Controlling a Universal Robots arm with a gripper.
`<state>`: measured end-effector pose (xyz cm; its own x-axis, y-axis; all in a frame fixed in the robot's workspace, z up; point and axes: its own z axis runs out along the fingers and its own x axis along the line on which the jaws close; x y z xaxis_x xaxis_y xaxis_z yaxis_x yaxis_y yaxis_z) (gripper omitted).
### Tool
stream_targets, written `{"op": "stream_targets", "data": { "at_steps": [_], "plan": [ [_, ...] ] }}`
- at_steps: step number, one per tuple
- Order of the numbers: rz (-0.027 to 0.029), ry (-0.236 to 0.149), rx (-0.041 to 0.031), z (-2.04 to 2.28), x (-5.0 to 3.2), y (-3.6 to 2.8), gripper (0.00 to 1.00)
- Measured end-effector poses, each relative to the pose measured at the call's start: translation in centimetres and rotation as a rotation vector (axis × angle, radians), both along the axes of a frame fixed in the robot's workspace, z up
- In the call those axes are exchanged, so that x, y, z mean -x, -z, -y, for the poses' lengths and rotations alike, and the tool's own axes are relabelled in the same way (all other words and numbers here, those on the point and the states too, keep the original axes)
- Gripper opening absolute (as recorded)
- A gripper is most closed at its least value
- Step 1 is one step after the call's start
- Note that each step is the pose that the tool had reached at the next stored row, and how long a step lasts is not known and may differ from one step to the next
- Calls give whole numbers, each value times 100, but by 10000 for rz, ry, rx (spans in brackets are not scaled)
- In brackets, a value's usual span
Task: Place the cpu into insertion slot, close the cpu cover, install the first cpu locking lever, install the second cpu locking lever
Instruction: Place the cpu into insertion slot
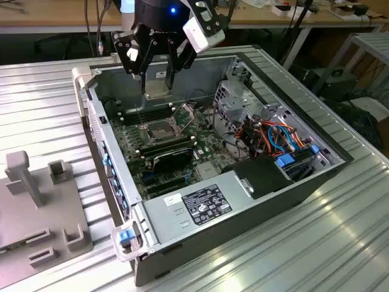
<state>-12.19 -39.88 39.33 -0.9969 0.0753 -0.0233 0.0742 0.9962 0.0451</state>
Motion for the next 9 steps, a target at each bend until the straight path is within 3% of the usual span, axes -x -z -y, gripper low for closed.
{"op": "stream_targets", "data": {
  "at_steps": [9],
  "plan": [
    [-1, -1, 1, 0, -50, 0, 54]
  ]
}}
